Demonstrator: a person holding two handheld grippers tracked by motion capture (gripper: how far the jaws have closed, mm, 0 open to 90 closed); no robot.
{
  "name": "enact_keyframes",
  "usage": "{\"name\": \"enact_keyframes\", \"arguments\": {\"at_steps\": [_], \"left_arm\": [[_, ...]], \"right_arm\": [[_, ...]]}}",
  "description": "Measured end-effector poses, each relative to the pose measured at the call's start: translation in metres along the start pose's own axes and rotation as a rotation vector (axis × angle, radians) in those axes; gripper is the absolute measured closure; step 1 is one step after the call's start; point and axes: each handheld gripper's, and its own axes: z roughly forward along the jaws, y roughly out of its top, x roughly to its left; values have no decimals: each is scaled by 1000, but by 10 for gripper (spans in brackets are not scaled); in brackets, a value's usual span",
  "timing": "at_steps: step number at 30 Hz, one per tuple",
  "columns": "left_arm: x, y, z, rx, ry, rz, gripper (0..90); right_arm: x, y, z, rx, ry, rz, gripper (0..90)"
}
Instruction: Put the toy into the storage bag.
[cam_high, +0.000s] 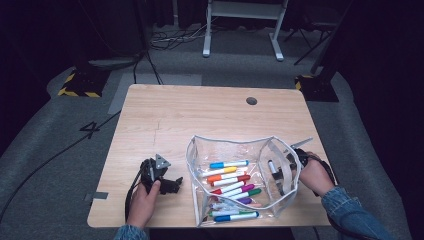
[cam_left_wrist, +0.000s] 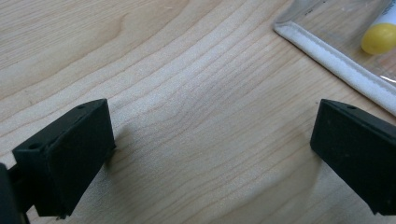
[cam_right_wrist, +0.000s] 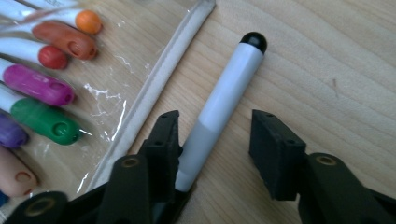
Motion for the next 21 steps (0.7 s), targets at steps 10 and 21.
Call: {"name": "enact_keyframes", "arguments": {"at_steps": [10, 21], "left_arm": [[0, 0, 0, 0, 0, -2, 0], [0, 0, 0, 0, 0, 0, 0]], "right_arm": [[-9, -3, -12, 11, -95, 72, 770], [11, 49, -126, -124, -147, -12, 770]]}}
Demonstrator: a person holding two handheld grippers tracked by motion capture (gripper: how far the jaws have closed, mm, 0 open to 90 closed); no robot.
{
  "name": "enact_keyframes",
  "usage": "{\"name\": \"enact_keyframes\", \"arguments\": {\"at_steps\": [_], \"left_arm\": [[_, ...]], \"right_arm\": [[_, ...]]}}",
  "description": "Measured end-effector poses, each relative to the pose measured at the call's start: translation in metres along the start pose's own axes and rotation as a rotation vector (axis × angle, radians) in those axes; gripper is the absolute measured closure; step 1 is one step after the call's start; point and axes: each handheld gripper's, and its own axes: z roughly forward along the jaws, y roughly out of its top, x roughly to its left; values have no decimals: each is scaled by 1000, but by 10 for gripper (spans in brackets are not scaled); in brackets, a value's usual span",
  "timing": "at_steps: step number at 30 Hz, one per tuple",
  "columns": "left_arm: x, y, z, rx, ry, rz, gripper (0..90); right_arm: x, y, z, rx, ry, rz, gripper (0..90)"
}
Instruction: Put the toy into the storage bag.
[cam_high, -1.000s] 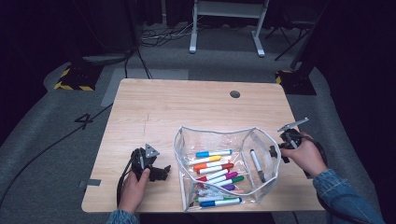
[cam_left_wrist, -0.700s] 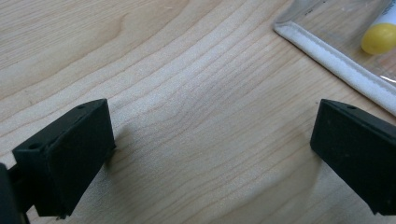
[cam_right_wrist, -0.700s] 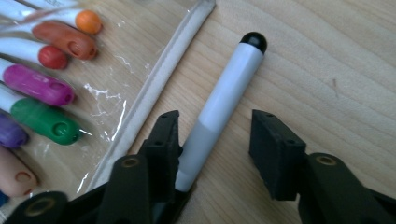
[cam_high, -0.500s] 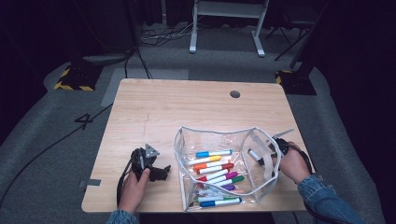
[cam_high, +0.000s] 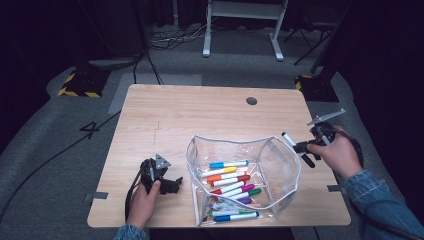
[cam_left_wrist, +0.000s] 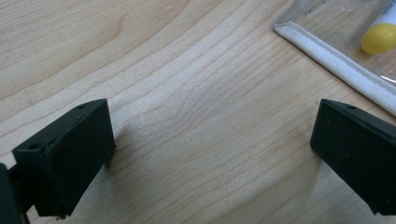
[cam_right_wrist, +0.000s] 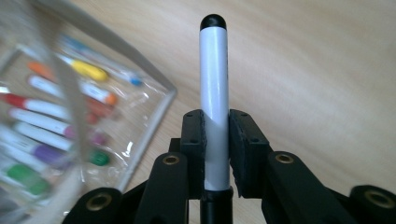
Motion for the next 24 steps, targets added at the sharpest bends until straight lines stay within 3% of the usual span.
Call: {"name": "enact_keyframes", "arguments": {"at_steps": [6, 12, 16, 19, 24], "left_arm": [[0, 0, 0, 0, -2, 0, 0], [0, 0, 0, -2, -1, 0, 0], [0, 0, 0, -2, -1, 0, 0], [0, 0, 0, -2, -1, 0, 0], [0, 0, 0, -2, 0, 1, 0]], "right_arm": [[37, 38, -39, -54, 11, -114, 770], [93, 63, -48, -30, 78, -290, 770], [130, 69, -35, 17, 146, -402, 770], [156, 67, -14, 78, 200, -476, 770], [182, 59, 25, 179, 247, -556, 769]]}}
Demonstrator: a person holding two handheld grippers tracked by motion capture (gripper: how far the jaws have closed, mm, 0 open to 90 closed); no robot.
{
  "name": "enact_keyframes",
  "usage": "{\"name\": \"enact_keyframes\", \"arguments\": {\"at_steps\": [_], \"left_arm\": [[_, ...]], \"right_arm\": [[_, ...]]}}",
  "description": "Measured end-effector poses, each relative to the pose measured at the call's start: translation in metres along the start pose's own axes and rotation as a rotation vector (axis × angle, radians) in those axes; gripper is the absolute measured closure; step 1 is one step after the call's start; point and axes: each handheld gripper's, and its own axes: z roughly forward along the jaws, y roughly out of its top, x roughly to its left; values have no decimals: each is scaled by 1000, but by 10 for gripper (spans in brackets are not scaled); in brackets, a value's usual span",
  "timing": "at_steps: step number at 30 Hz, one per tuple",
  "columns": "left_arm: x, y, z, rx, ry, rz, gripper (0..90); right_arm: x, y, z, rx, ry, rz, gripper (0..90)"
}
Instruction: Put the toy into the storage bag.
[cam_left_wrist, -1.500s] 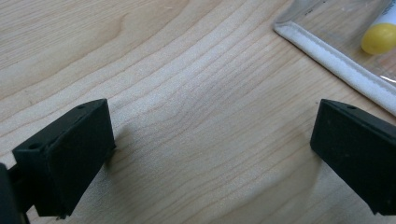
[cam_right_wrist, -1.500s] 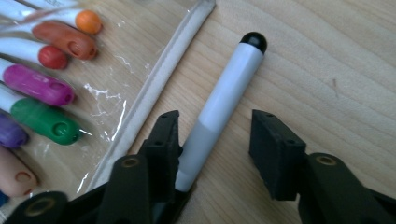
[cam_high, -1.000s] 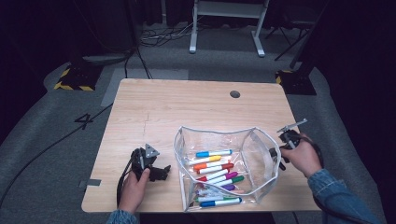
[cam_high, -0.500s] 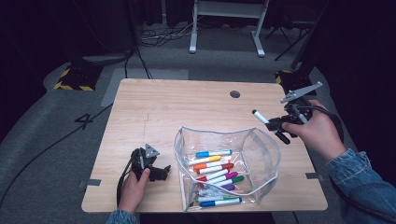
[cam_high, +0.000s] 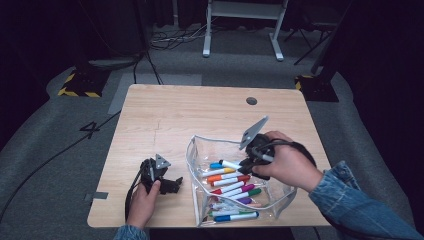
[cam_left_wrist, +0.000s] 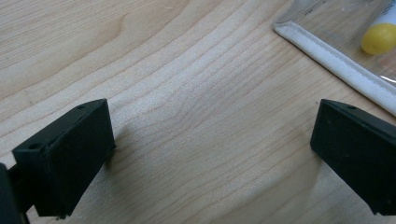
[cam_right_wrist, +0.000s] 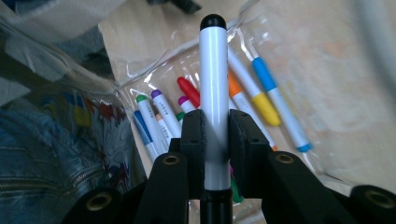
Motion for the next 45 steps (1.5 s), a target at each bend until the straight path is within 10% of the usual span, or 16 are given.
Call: {"name": "enact_keyframes", "arguments": {"at_steps": [12, 22, 35, 45], "left_arm": [[0, 0, 0, 0, -1, -1, 0], [0, 0, 0, 0, -2, -1, 0], [0, 0, 0, 1, -2, -1, 0], [0, 0, 0, 1, -1, -1, 0]], "right_arm": [[11, 2, 64, 226, 145, -140, 769], [15, 0, 83, 258, 228, -165, 660], [-14, 2, -9, -128, -26, -10, 520], [-52, -61, -79, -309, -204, 203, 488]]}}
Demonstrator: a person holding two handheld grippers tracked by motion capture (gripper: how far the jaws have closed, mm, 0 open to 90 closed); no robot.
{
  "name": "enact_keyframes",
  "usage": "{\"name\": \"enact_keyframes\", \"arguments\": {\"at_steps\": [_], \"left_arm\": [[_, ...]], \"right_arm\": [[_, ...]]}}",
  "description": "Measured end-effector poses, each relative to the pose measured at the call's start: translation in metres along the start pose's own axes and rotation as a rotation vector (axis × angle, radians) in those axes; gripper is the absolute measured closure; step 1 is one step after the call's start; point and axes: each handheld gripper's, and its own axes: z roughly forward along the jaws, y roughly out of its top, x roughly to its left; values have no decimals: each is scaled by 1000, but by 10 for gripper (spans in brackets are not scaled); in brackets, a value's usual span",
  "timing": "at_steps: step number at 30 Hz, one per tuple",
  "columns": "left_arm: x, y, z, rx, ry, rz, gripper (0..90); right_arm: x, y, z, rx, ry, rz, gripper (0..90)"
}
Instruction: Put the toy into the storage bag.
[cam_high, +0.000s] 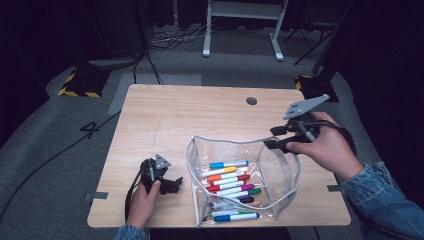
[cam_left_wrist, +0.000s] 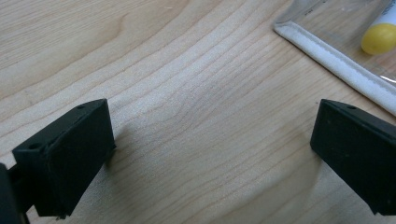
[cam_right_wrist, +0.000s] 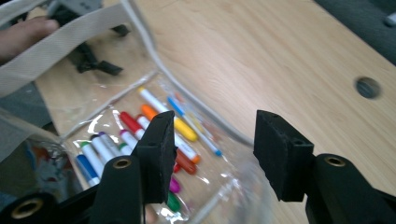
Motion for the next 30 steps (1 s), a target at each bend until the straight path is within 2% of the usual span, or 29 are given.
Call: {"name": "enact_keyframes", "arguments": {"at_steps": [3, 7, 13, 20, 22, 25, 30], "left_arm": [[0, 0, 0, 0, 1, 0, 0], [0, 0, 0, -3, 5, 0, 0], [-1, -1, 0, -6, 4, -5, 0], [-1, -1, 0, -6, 7, -3, 0], [0, -1, 0, -6, 9, -1, 0], [0, -1, 0, -6, 9, -1, 0], [-1, -1, 0, -6, 7, -3, 0]], "right_arm": [[-18, -22, -13, -33, -31, 68, 485], [-37, -52, -21, -38, -72, 132, 482], [-54, -94, -21, -35, -136, 206, 465], [-60, -144, 4, 13, -145, 286, 436], [-62, -157, 12, 22, -149, 296, 420], [-63, -180, 26, 29, -137, 344, 401], [-63, -213, 48, 48, -154, 373, 375]]}}
